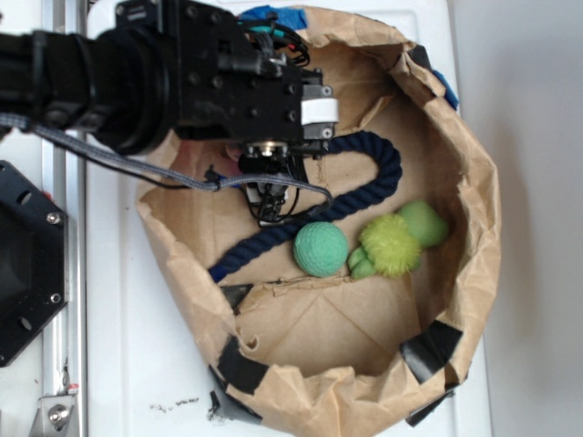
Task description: Grab the gray animal.
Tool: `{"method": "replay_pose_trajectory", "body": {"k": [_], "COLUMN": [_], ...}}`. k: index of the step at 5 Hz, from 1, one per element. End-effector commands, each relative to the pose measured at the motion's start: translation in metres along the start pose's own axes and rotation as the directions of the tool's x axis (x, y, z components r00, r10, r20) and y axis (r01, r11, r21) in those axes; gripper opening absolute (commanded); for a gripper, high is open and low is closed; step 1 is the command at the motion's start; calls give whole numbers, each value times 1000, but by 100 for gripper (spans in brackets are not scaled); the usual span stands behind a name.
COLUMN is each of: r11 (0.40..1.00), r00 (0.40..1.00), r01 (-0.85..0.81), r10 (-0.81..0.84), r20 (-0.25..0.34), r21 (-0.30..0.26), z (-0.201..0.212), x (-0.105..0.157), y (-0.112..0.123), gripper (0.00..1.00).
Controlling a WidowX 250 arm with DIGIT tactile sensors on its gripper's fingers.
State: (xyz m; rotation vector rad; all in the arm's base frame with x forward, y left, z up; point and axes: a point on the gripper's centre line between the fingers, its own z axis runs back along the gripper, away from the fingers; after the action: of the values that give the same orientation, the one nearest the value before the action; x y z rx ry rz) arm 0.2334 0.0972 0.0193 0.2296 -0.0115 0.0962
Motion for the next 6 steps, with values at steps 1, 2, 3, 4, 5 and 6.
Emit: {"method": "replay_pose_trajectory", "body": {"k": [1,2,3,4,5,6], "r11": [1000,998,984,950,943,945], "r00": [1000,997,993,992,992,992], "r01": [-7,0,1,-8,-2,-3], "r10": [7,5,20,47,43,45], "r20": [22,75,115,120,115,121], "r21": [-10,-65,-180,-313,-334,-326], "z": [1,56,115,174,190,187], "x": [0,1,2,5,6,7], "y": [-1,-15,-39,-46,-52,-50], "gripper": [0,0,0,0,0,0]}}
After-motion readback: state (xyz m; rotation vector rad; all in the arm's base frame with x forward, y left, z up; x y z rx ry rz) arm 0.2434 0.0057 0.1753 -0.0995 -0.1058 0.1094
